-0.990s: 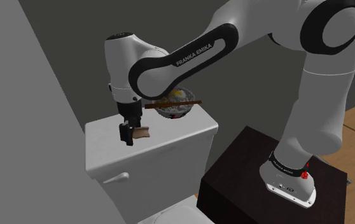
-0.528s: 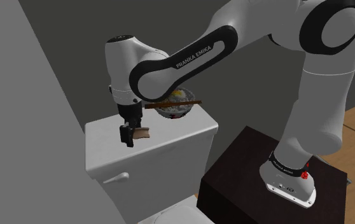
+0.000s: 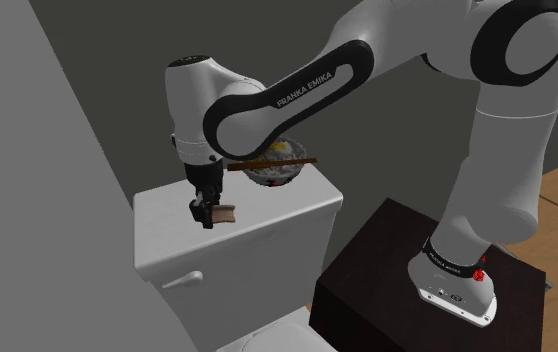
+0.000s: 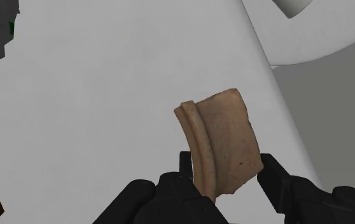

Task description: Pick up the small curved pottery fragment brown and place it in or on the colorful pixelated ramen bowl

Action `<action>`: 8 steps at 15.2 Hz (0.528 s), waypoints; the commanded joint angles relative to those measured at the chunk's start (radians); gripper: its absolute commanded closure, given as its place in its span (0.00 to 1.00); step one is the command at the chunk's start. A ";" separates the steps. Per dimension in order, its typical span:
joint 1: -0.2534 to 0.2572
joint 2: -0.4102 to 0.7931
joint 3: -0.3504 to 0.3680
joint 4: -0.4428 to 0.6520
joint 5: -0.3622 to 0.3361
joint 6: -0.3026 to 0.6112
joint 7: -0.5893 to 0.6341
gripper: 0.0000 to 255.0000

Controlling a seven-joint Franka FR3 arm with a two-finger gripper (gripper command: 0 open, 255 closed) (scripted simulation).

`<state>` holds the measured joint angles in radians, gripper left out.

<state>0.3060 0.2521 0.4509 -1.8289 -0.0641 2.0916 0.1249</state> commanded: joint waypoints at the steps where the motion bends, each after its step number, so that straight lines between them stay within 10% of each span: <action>1: 0.000 0.000 0.000 0.000 0.000 0.000 0.000 1.00; 8: -0.003 -0.022 0.004 0.041 0.012 -0.061 -0.005 1.00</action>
<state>0.3031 0.2369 0.4528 -1.7956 -0.0559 2.0448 0.1190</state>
